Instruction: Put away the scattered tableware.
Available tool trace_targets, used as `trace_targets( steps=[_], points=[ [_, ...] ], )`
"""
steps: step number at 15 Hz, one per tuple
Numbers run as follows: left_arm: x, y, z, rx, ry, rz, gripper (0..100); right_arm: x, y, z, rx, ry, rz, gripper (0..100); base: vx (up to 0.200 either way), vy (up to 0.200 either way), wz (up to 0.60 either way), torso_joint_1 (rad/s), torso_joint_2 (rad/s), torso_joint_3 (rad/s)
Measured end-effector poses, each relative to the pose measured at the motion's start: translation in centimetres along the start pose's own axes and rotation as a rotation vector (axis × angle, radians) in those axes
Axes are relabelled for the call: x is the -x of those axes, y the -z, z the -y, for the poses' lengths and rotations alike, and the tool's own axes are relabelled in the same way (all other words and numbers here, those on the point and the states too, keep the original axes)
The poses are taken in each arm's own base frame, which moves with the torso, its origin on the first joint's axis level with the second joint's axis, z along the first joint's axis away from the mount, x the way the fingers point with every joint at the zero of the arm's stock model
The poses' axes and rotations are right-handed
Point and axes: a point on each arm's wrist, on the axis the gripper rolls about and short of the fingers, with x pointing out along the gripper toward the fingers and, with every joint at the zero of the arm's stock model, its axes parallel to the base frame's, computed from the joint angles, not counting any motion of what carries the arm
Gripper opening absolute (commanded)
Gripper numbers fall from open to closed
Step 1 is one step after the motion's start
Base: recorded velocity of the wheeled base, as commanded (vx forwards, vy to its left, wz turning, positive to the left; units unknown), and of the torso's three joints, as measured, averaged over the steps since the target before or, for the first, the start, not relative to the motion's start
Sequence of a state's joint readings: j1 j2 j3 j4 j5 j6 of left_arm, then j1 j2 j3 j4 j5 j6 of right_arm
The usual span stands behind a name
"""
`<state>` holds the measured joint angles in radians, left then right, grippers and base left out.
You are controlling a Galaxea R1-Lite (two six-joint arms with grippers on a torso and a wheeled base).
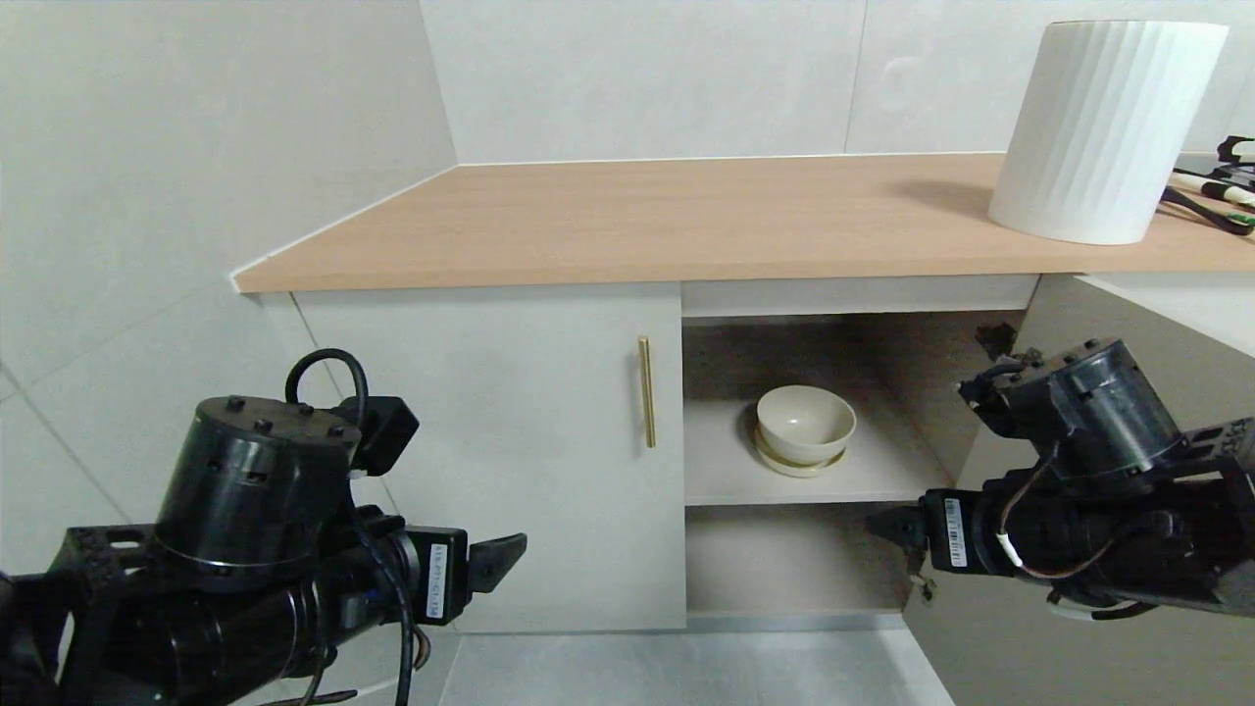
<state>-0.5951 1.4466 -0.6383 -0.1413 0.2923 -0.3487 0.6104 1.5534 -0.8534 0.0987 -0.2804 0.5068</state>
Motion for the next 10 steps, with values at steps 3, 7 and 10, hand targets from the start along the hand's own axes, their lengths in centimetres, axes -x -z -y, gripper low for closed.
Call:
trace_targets(
  steps=[3, 7, 10],
  points=[
    [0.01, 0.06, 0.09, -0.003, 0.002, -0.001, 100, 0.16, 0.13, 0.12, 0.001, 0.002, 0.0, 100, -0.2, 0.0, 0.0, -0.001, 0.0, 0.001],
    [-0.09, 0.21, 0.3, -0.011, 0.006, -0.007, 100, 0.17, 0.36, 0.23, 0.003, 0.003, -0.006, 100, -0.2, 0.0, 0.0, 0.001, 0.0, 0.001],
    [-0.15, 0.23, 0.33, -0.012, 0.006, -0.009, 100, 0.1, 0.47, 0.26, 0.005, 0.005, -0.011, 100, -0.2, 0.0, 0.0, 0.005, 0.0, 0.002]
  ],
)
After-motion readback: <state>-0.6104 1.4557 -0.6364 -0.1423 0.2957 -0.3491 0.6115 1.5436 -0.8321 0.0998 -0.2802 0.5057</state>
